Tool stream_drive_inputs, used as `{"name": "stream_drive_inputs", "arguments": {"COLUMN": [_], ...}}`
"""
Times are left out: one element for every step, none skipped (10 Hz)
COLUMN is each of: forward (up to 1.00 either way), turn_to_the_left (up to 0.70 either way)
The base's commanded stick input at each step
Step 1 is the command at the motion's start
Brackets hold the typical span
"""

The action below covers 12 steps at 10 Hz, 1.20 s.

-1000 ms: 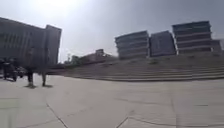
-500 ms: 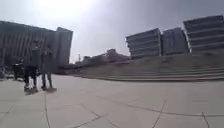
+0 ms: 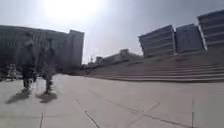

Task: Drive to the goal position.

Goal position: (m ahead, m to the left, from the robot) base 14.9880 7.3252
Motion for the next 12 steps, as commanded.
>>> {"name": "stream_drive_inputs", "arguments": {"forward": [1.00, 1.00, 1.00, 1.00, 1.00, 1.00, 1.00, 1.00, 1.00, 1.00, 1.00, 1.00], "turn_to_the_left": [0.00, 0.00, 0.00, 0.00, 0.00, 0.00, 0.00, 0.05, 0.23, 0.35, 0.40, 0.40]}}
